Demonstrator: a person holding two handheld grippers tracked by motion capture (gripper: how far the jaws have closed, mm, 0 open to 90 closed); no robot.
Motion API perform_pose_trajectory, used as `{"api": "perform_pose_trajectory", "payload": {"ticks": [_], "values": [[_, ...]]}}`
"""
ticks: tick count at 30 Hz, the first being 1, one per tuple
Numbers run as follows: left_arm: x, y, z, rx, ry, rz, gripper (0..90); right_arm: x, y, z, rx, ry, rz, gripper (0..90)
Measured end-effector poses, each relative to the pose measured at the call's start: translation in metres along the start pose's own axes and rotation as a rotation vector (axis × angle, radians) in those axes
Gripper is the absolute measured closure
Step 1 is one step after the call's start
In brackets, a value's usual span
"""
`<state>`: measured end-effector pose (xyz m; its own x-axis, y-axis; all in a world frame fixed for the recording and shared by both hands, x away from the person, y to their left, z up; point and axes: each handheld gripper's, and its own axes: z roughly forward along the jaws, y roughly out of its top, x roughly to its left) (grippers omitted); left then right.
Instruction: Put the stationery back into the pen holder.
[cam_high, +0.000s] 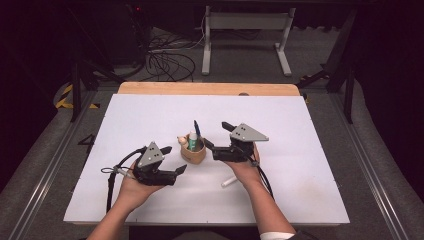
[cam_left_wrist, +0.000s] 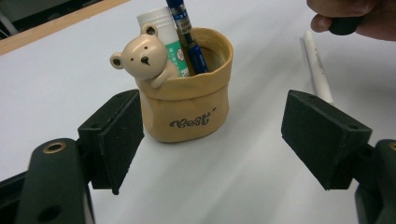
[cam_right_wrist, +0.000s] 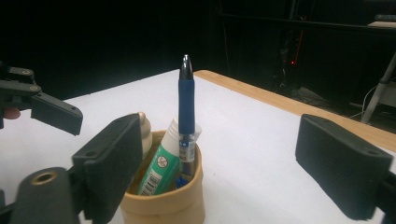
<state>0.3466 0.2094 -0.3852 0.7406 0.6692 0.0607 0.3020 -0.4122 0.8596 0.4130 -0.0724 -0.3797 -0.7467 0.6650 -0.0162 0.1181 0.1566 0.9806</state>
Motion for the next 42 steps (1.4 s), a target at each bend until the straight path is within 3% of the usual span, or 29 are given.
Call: {"api": "perform_pose_trajectory", "payload": {"ticks": [12,23,42], "values": [[-0.007,0.005,0.004,-0.005,-0.016,0.011,21.6,-0.012,-0.001,-0.034,-0.023,-0.022,0.029,5.8],[-0.022,0.008,0.016,0.009,-0.072,0.029,26.2,-0.016,0.000,-0.055,-0.016,-0.035,0.018,1.8],[-0.058,0.013,0.057,0.078,-0.156,0.019,30.1,-0.027,0.007,-0.090,-0.037,-0.065,0.000,1.9]]}}
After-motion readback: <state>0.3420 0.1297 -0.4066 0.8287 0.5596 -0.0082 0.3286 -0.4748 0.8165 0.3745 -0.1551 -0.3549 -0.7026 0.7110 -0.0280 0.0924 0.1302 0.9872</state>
